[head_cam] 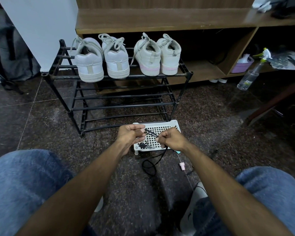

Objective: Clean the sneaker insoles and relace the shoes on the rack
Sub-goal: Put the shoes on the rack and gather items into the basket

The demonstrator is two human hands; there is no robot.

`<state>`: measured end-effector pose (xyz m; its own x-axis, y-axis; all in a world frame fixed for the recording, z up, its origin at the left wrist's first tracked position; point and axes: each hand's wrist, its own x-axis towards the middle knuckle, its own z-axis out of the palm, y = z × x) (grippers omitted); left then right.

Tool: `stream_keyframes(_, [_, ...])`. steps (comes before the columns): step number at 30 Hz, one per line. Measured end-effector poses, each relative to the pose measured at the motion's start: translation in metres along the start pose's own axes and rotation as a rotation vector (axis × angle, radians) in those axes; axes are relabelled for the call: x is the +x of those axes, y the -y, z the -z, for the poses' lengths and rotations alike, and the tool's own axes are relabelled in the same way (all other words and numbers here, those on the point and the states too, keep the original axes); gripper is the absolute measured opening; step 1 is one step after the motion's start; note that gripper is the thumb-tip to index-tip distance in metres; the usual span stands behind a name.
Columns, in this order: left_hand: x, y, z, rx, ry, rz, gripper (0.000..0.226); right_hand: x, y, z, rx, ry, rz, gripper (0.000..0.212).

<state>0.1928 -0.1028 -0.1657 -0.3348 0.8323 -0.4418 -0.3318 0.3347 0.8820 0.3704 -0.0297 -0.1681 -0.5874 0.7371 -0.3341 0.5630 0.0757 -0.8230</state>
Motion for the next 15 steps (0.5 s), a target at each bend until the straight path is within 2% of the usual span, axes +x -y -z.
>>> stream_keyframes(5, [0.001,0.000,-0.003,0.089,-0.051,-0.037,0.012,-0.001,0.001,0.000,-0.001,0.027,-0.013,0.021])
stream_keyframes(8, [0.000,-0.002,-0.006,0.189,-0.034,-0.053,0.012,-0.002,0.002,-0.003,0.062,0.031,0.002,0.006])
stream_keyframes(10, [-0.001,-0.006,-0.009,0.288,0.023,-0.068,0.013,-0.002,0.006,-0.005,0.128,0.037,0.009,0.026])
stream_keyframes(13, [-0.003,-0.015,-0.015,0.417,0.105,-0.127,0.015,-0.003,0.017,-0.011,0.166,0.044,0.063,0.023])
stream_keyframes(15, [-0.003,-0.025,-0.016,0.480,0.118,-0.178,0.014,-0.003,0.019,-0.014,0.200,0.038,0.060,0.039])
